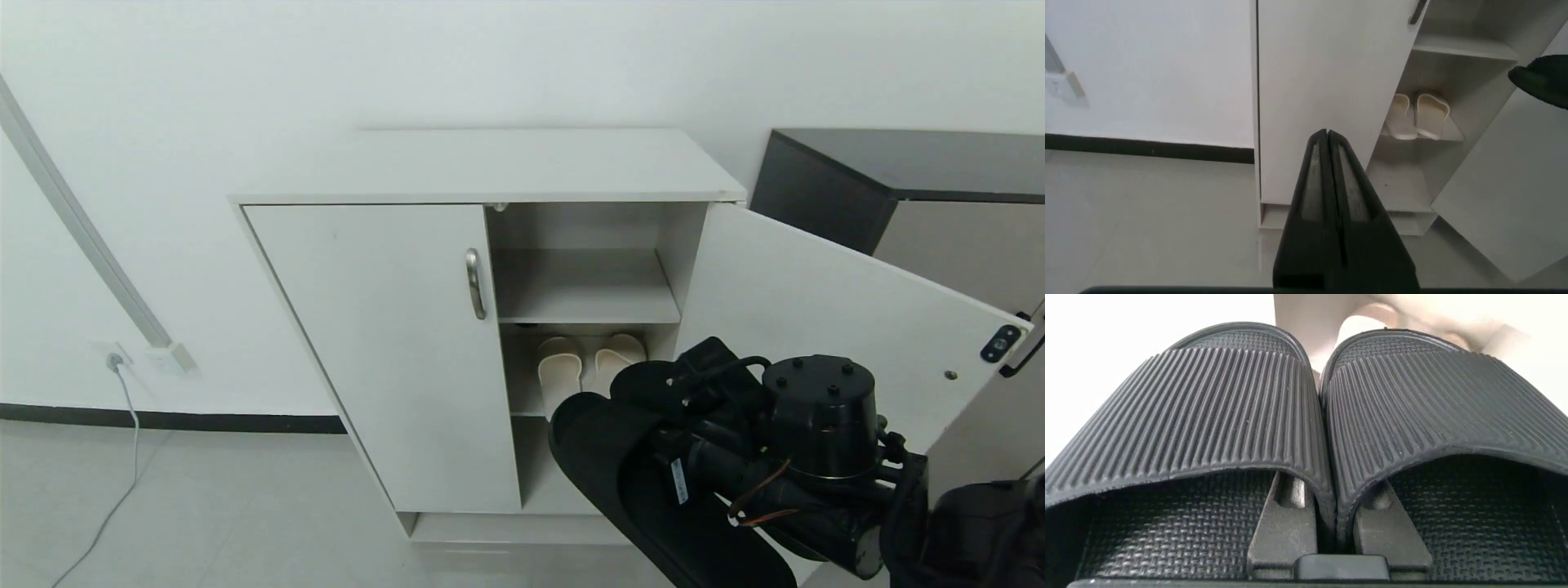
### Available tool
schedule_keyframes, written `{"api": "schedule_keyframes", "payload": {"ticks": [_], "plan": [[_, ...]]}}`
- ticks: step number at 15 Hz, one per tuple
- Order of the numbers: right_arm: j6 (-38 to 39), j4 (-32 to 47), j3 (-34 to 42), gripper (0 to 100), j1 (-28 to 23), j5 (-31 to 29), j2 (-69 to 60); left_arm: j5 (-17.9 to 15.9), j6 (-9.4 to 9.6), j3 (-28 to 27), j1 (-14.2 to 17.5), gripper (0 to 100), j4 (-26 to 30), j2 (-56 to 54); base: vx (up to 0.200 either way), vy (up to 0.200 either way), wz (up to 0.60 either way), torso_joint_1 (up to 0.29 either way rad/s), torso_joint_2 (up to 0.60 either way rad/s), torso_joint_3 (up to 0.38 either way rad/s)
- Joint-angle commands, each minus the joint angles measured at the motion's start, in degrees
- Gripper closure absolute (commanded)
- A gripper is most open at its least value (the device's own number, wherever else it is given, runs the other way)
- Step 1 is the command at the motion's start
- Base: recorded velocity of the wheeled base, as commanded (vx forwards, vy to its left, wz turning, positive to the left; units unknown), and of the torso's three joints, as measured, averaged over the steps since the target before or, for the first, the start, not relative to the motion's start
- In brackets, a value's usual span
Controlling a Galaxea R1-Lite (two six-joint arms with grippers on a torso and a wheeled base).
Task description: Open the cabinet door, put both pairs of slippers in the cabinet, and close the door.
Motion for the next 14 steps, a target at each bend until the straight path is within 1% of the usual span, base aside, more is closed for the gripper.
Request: {"api": "schedule_keyframes", "payload": {"ticks": [1,5,10,12,14], "plan": [[-0.01,-0.04,0.01,100,0.01,0.05,0.05,0.01,-0.01,0.01,0.01,100,-0.01,0.08,0.0,0.0,0.0,-0.134,0.46,0.325],[-0.01,-0.04,0.01,100,0.01,0.05,0.05,0.01,-0.01,0.01,0.01,100,-0.01,0.08,0.0,0.0,0.0,-0.104,0.46,0.354],[-0.01,-0.4,0.36,100,0.19,0.05,0.14,0.01,-0.01,0.01,0.01,100,-0.01,0.08,0.0,0.0,0.0,-0.037,0.44,0.398],[-0.01,-2.42,0.89,100,0.28,-0.03,1.11,0.01,-0.01,0.01,0.01,100,-0.01,0.08,0.0,0.0,0.0,0.0,0.19,0.18],[-0.19,-5.76,1.77,100,0.37,-0.12,2.34,0.01,-0.01,0.01,0.01,100,-0.01,0.08,0.0,0.0,0.0,0.005,0.07,0.051]]}}
